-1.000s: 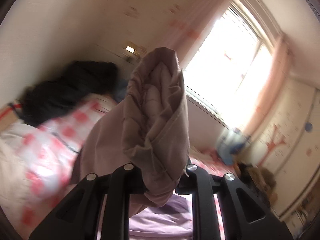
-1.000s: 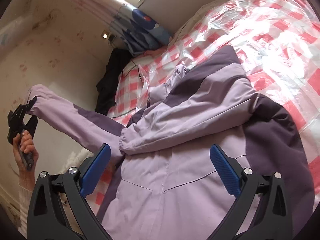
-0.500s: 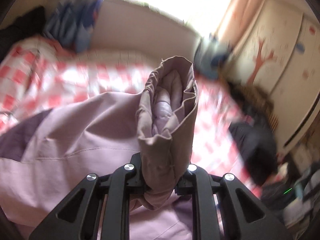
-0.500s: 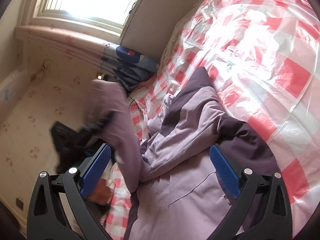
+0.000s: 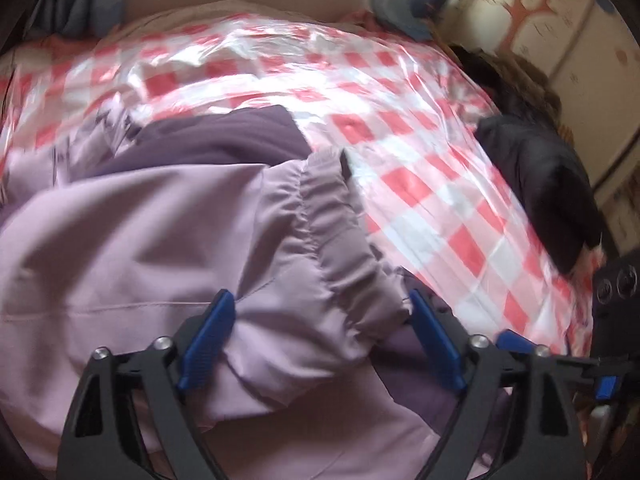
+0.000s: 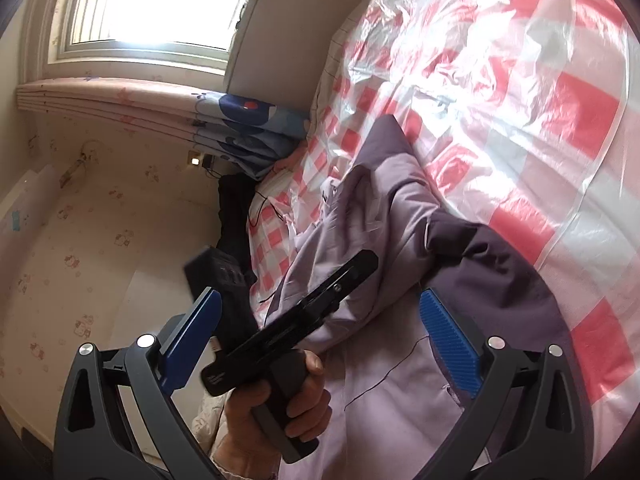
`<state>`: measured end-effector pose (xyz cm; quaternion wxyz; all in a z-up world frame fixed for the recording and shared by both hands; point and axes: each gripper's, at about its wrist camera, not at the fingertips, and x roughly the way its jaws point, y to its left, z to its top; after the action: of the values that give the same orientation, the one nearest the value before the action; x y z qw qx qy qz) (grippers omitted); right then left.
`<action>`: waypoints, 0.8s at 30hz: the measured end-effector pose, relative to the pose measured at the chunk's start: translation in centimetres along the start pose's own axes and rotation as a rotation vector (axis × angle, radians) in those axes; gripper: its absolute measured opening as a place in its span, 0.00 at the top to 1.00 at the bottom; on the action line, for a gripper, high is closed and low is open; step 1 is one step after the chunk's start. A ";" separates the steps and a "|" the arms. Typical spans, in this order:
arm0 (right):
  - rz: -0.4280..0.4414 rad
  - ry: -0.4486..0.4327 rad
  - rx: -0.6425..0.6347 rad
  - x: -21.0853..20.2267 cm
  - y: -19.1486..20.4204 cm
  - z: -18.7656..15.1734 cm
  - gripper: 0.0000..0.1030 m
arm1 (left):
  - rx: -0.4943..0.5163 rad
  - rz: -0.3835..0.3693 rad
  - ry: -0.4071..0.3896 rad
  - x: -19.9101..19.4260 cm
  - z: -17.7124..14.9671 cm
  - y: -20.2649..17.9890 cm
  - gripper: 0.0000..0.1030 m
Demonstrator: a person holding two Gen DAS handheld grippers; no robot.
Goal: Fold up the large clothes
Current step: 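Open the left gripper to drop the sleeve cuff onto the jacket, then grasp the jacket hem edge with both grippers side by side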
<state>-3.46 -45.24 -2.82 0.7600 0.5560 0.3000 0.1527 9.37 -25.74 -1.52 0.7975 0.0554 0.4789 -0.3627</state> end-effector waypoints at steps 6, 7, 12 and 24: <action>0.019 0.063 0.075 2.5 -2.1 -0.5 0.07 | 0.036 0.115 -0.035 -4.6 -1.2 -0.3 0.14; 0.027 0.067 0.082 2.8 -2.4 -0.5 0.07 | -0.020 0.097 -0.068 -6.5 -2.1 0.9 0.14; -0.030 0.028 -0.027 5.2 -1.4 -0.3 0.07 | -0.241 0.123 -0.167 -12.9 -6.8 7.7 0.14; -0.268 -0.010 -0.371 12.4 2.0 -1.0 0.77 | -0.559 0.257 -0.274 -21.3 -14.7 22.1 0.14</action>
<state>5.72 -36.75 -4.75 0.8642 0.3626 0.3341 0.1000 6.77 8.00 2.03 0.8780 -0.1550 0.4372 -0.1178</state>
